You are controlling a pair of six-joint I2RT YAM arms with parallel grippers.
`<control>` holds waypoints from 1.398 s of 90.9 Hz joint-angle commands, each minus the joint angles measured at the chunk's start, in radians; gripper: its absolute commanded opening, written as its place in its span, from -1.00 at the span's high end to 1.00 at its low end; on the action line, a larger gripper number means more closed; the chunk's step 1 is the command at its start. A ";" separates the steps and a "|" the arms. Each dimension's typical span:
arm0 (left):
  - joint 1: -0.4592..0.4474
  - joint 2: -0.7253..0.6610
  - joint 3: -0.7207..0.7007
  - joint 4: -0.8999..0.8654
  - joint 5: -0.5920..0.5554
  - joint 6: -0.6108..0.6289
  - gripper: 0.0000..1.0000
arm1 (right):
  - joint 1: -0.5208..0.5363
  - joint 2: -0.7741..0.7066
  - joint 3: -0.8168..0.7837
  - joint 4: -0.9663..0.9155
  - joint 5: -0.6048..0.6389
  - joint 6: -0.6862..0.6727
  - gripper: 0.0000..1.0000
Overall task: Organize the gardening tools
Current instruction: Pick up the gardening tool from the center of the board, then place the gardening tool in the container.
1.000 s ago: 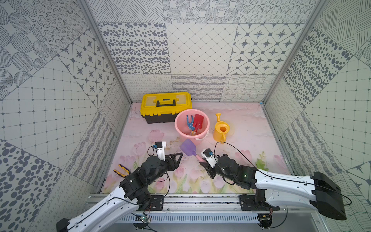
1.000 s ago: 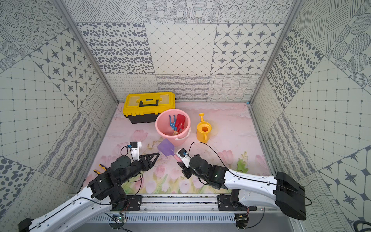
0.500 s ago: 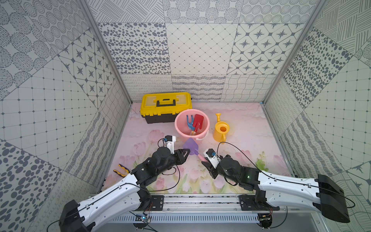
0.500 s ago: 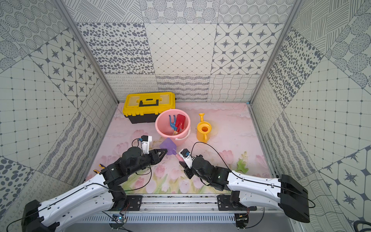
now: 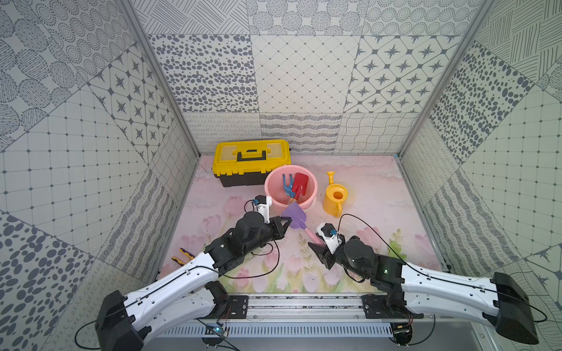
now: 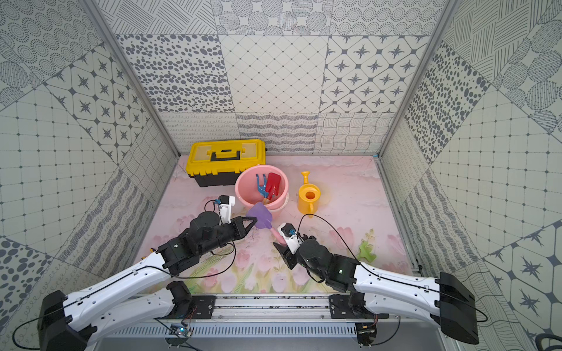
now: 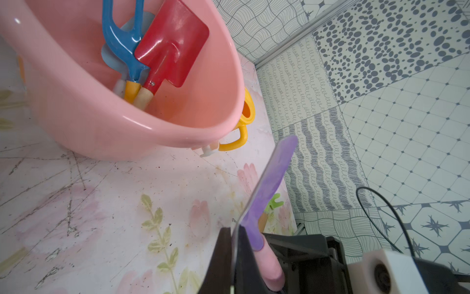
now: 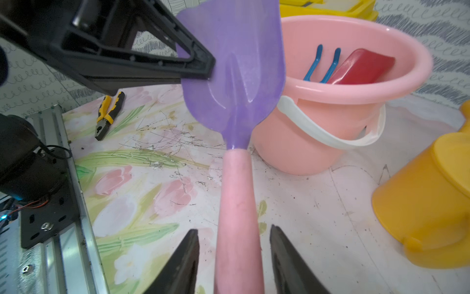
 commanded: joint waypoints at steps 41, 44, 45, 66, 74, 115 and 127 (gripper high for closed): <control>0.000 0.096 0.423 -0.136 -0.229 0.435 1.00 | 0.000 -0.266 -0.079 -0.043 0.347 0.174 -0.94; 0.000 0.112 0.452 -0.139 -0.260 0.479 1.00 | -0.002 -0.277 -0.081 -0.050 0.359 0.178 -0.94; 0.000 0.119 0.462 -0.139 -0.269 0.494 1.00 | -0.001 -0.281 -0.082 -0.052 0.363 0.178 -0.94; 0.039 0.256 0.559 -0.035 -0.420 0.809 1.00 | -0.007 -0.288 -0.062 -0.111 0.389 0.179 -0.94; 0.120 0.321 0.581 -0.014 -0.390 0.847 1.00 | -0.007 -0.280 -0.057 -0.116 0.385 0.180 -0.94; 0.377 0.643 0.722 -0.115 0.149 0.950 1.00 | -0.010 -0.261 -0.047 -0.129 0.377 0.183 -0.94; 0.381 0.700 0.720 -0.167 0.222 0.992 1.00 | -0.013 -0.258 -0.047 -0.128 0.377 0.184 -0.94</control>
